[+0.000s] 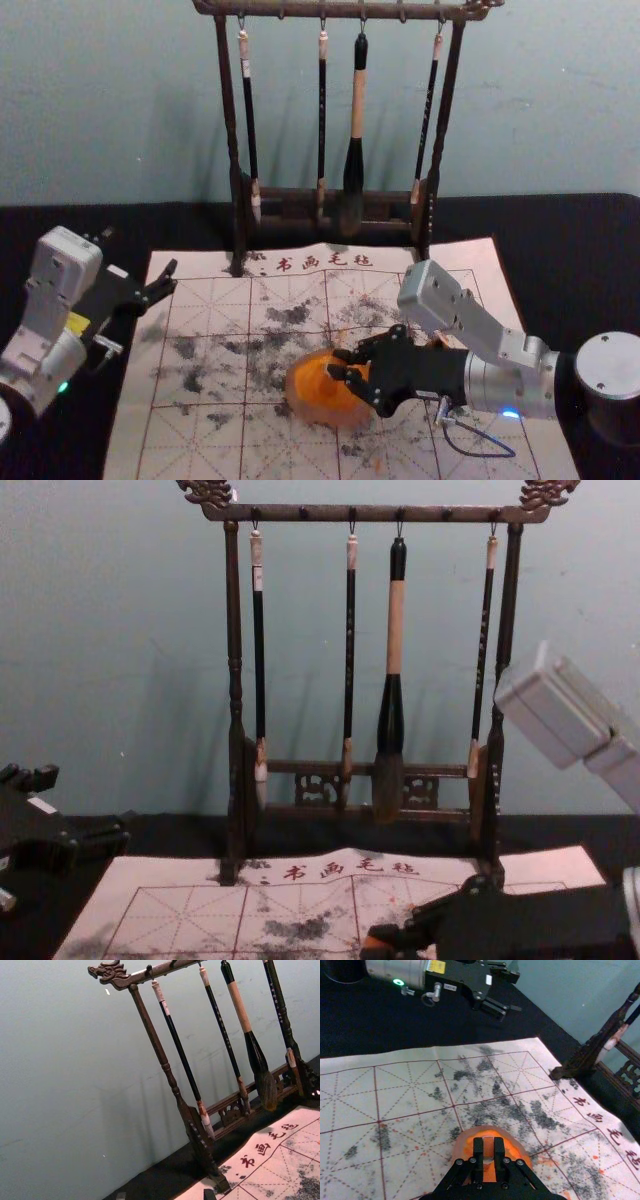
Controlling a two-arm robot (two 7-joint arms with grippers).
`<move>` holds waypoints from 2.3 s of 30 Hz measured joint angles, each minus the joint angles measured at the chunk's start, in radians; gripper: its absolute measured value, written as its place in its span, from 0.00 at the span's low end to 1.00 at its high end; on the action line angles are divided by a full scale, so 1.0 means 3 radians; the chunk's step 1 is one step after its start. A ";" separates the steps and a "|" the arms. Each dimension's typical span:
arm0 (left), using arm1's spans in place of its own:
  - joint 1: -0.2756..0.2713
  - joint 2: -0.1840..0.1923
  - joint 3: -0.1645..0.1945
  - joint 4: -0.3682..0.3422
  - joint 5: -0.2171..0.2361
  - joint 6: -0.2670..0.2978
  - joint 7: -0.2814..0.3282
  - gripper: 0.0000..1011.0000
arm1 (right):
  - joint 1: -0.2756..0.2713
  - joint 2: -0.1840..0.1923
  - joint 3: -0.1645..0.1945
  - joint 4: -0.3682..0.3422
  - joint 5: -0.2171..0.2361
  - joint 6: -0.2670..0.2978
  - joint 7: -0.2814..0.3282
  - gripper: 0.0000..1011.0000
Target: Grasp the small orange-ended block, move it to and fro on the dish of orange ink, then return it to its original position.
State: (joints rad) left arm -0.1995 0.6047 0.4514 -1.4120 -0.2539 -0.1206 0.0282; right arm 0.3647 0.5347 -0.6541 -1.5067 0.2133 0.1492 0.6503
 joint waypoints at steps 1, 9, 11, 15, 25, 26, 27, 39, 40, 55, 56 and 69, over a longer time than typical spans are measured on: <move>0.0000 0.0000 0.0000 0.0000 0.0000 0.0000 0.0000 0.99 | 0.0007 -0.0004 0.0002 0.0008 -0.0005 0.0004 -0.0006 0.09; 0.0000 0.0000 0.0000 0.0000 0.0000 0.0000 0.0000 0.99 | 0.0051 -0.0023 0.0035 0.0061 -0.0024 0.0049 -0.0038 0.09; 0.0000 0.0000 0.0000 0.0000 0.0000 0.0000 0.0000 0.99 | 0.0052 -0.0019 0.0043 0.0062 -0.0024 0.0057 -0.0041 0.09; 0.0000 0.0000 0.0000 0.0000 0.0000 0.0000 0.0000 0.99 | 0.0051 -0.0003 0.0069 0.0054 -0.0015 0.0080 -0.0045 0.09; 0.0000 0.0000 0.0000 0.0000 0.0000 0.0000 0.0000 0.99 | -0.0011 0.0077 0.0115 -0.0027 0.0051 0.0124 -0.0029 0.09; 0.0000 0.0000 0.0000 0.0000 0.0000 0.0000 0.0000 0.99 | -0.0021 0.0087 0.0118 -0.0037 0.0060 0.0126 -0.0023 0.09; 0.0000 0.0000 0.0000 0.0000 0.0000 0.0000 0.0000 0.99 | -0.0028 0.0094 0.0120 -0.0045 0.0065 0.0127 -0.0019 0.09; 0.0000 0.0000 0.0000 0.0000 0.0000 0.0000 0.0000 0.99 | -0.0132 0.0206 0.0107 -0.0202 0.0149 0.0134 0.0052 0.09; 0.0000 0.0000 0.0000 0.0000 0.0000 0.0000 0.0000 0.99 | -0.0134 0.0210 0.0100 -0.0209 0.0151 0.0134 0.0056 0.09; 0.0000 0.0000 0.0000 0.0000 0.0000 0.0000 0.0000 0.99 | -0.0059 0.0148 -0.0022 -0.0184 0.0113 0.0130 0.0080 0.09; 0.0000 0.0000 0.0000 0.0000 0.0000 0.0000 0.0000 0.99 | -0.0050 0.0140 -0.0029 -0.0175 0.0107 0.0130 0.0080 0.09; 0.0000 0.0000 0.0000 0.0000 0.0000 0.0000 0.0000 0.99 | 0.0100 0.0025 -0.0103 -0.0008 0.0002 0.0126 0.0067 0.09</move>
State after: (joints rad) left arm -0.1995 0.6047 0.4514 -1.4119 -0.2539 -0.1205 0.0283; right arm 0.3946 0.5423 -0.6850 -1.5090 0.2139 0.1870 0.6705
